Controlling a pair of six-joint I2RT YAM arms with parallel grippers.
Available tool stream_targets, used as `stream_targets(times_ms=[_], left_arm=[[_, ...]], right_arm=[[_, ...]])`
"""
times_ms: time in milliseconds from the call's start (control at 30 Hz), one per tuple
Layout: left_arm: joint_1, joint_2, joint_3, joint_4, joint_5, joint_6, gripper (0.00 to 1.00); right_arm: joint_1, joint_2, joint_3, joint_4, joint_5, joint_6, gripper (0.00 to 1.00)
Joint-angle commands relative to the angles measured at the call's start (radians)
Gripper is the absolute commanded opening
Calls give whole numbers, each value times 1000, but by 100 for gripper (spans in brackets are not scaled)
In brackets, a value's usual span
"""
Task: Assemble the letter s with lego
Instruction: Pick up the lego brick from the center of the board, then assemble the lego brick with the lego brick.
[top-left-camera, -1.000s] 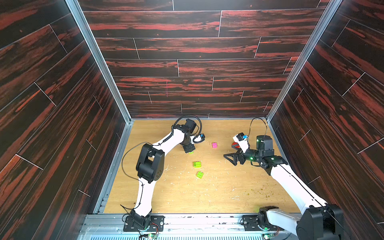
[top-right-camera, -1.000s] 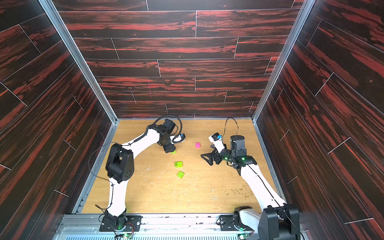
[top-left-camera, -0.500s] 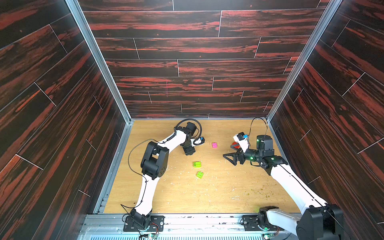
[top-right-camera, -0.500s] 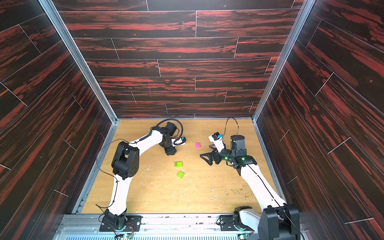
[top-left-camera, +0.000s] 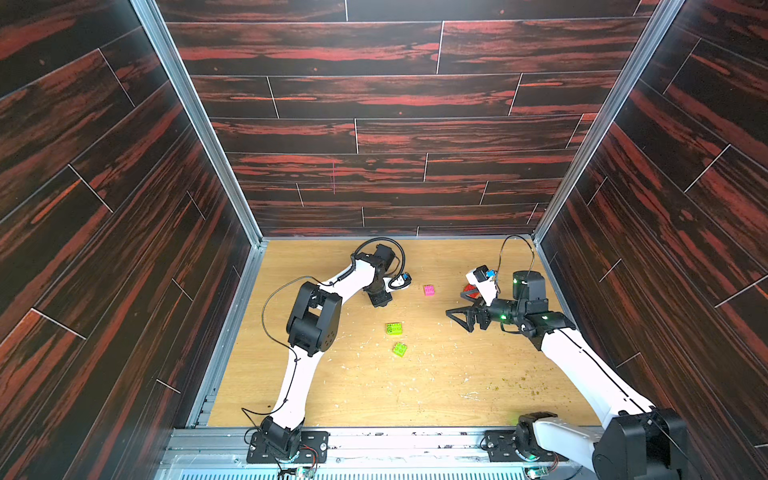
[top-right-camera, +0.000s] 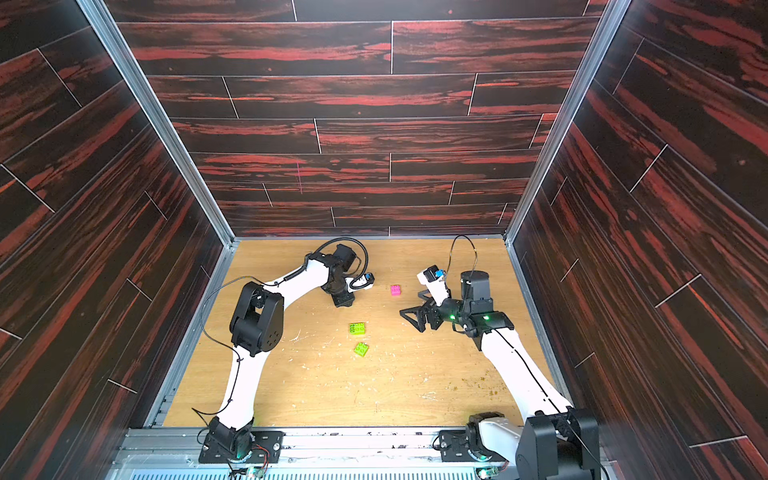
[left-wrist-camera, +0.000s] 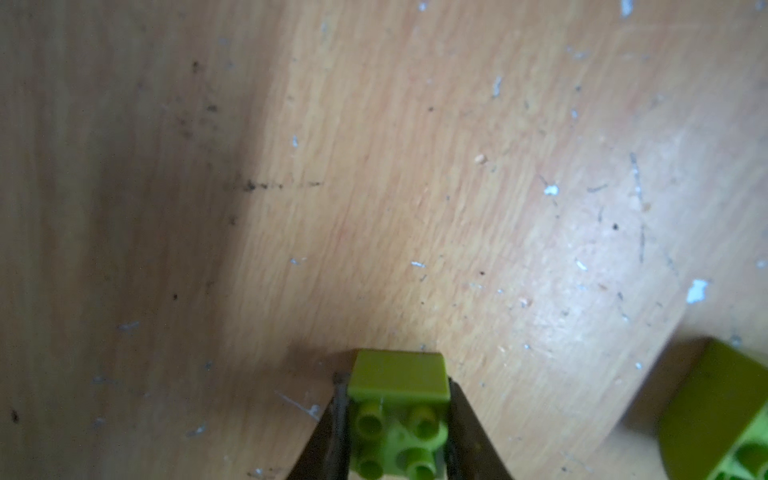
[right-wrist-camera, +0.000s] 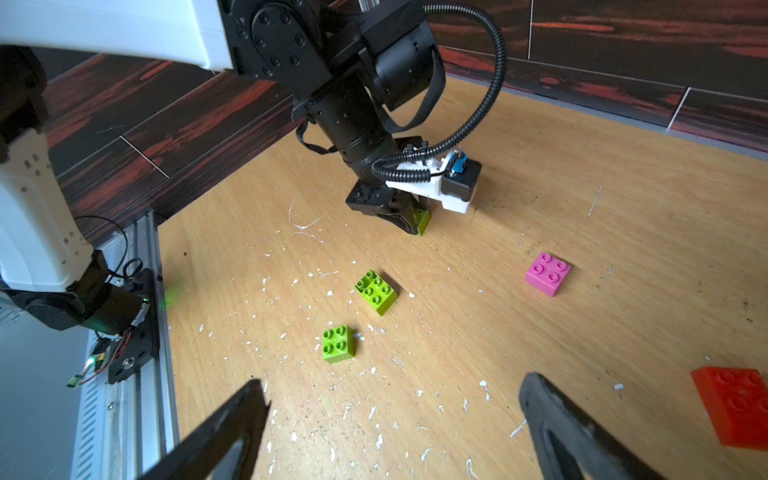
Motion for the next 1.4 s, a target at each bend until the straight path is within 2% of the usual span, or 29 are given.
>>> stream_targets(times_ms=[0,133,300,367,533,933,1367], left_arm=[[5,-1,20,-51,14,2,20],[2,-29,28,-82,7,5,21],[-11,-109,51,-183,80,21,21],[-24,-153,20,-228,130,74,22],[-60,-222,-79,-188,164,120,22],[-163,-207,-130,-158,185,190,22],[-189,-185,-181,-91,126,193,22]], right_arm=[[-2,-10,-2,-18,-3,-14,98],[-2,-7,-1,-18,5,-18,99],[-4,-2,-6,-14,28,-22,98],[-4,0,-5,-11,32,-25,98],[-4,6,-7,1,29,-20,98],[-15,-19,-23,-4,44,-13,98],[-23,-24,-20,-20,42,-20,98]])
